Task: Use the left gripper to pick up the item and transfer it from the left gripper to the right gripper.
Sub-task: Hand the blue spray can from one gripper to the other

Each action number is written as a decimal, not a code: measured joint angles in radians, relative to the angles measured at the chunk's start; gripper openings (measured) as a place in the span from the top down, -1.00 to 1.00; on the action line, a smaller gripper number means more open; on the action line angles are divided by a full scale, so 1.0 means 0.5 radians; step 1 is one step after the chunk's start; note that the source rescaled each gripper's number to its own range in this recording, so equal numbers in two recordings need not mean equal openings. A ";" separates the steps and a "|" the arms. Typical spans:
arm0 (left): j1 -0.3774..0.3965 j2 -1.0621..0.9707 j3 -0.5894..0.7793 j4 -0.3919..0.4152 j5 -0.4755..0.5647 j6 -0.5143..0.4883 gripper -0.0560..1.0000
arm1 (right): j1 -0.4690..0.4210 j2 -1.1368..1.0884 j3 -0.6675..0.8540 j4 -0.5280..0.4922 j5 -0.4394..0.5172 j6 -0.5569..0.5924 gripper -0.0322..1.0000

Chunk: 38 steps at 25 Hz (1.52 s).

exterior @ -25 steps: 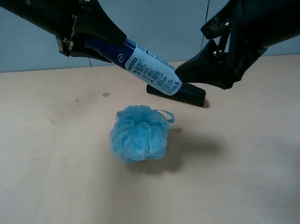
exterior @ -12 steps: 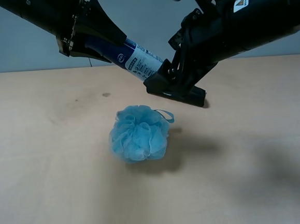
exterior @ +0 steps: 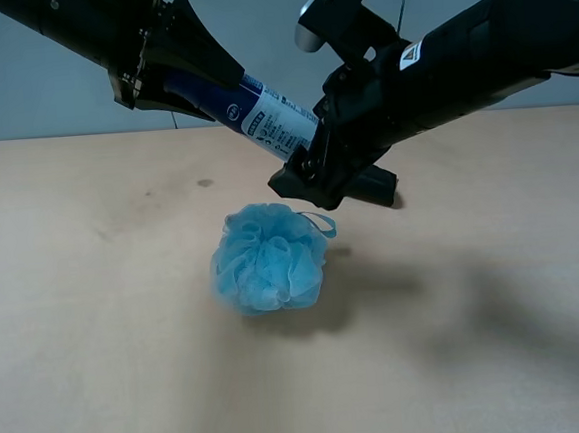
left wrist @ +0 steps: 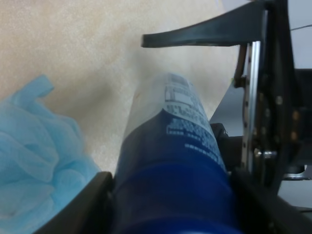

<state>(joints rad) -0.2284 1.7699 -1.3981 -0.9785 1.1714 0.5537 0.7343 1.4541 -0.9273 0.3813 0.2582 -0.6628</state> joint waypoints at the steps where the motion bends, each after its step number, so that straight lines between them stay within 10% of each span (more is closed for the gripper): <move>1: 0.000 0.000 0.000 0.000 0.000 0.000 0.86 | 0.000 0.009 0.000 0.000 -0.020 0.000 -1.00; 15: 0.000 0.000 0.000 -0.002 0.000 0.000 0.86 | 0.000 0.106 0.000 0.012 -0.102 0.000 -0.98; 17: 0.000 0.000 0.000 -0.002 0.000 0.000 0.86 | 0.000 0.106 0.000 0.012 -0.106 0.000 -0.53; 19: 0.000 0.000 -0.002 -0.010 -0.002 0.003 0.86 | 0.000 0.106 0.000 0.014 -0.111 -0.001 0.60; 20: 0.000 0.000 -0.002 -0.015 -0.002 0.003 0.86 | 0.000 0.106 0.000 0.001 -0.109 -0.025 0.85; 34: 0.000 0.000 -0.002 -0.015 -0.002 0.003 0.84 | 0.005 0.106 0.000 -0.001 -0.103 -0.038 0.77; 38: 0.000 0.000 -0.009 -0.082 -0.002 -0.003 -0.48 | 0.005 0.114 0.000 0.009 -0.107 -0.021 0.94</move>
<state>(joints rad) -0.2284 1.7699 -1.4026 -1.0194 1.1705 0.5524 0.7368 1.5111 -0.9273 0.3860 0.2045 -0.6732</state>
